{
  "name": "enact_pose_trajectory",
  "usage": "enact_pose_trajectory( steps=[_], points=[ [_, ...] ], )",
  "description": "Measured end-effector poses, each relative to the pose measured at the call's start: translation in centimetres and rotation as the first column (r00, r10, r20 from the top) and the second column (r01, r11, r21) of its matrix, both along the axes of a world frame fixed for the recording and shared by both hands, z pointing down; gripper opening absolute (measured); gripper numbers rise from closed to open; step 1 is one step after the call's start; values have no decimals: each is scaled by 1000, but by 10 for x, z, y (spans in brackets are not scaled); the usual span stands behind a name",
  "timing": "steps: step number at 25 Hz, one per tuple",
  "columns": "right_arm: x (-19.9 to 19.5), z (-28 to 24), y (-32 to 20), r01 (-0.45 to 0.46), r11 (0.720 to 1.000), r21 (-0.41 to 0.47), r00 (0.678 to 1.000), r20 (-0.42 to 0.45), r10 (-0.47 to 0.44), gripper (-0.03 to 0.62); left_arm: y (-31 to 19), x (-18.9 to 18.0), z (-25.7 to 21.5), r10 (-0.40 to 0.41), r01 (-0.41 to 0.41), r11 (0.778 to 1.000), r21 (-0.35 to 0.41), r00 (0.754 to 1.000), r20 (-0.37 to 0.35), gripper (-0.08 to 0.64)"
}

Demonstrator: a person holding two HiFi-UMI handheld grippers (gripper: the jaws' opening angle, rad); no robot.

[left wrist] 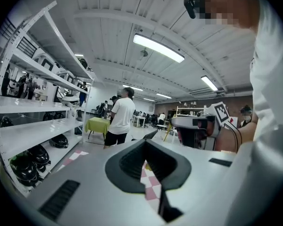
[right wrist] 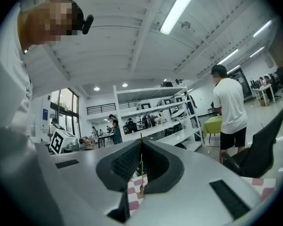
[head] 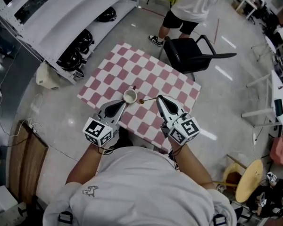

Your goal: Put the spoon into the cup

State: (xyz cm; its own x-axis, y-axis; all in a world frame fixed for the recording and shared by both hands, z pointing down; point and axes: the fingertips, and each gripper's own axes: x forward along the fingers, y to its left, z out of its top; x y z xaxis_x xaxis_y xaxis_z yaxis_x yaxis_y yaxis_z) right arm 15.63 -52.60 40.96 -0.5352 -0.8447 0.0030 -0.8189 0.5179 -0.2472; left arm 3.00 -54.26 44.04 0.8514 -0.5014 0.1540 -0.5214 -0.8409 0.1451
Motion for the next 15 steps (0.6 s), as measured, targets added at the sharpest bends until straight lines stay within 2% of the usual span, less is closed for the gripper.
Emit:
enact_pose_trajectory(
  steps=[9, 15],
  points=[
    [0, 37, -50, -63, 994, -89, 997, 28, 65, 32, -48, -3, 29, 79, -76, 994, -79, 996, 32, 12],
    [0, 69, -75, -116, 981, -153, 992, 22, 120, 32, -71, -5, 49, 120, -116, 985, -128, 992, 29, 12]
  ],
)
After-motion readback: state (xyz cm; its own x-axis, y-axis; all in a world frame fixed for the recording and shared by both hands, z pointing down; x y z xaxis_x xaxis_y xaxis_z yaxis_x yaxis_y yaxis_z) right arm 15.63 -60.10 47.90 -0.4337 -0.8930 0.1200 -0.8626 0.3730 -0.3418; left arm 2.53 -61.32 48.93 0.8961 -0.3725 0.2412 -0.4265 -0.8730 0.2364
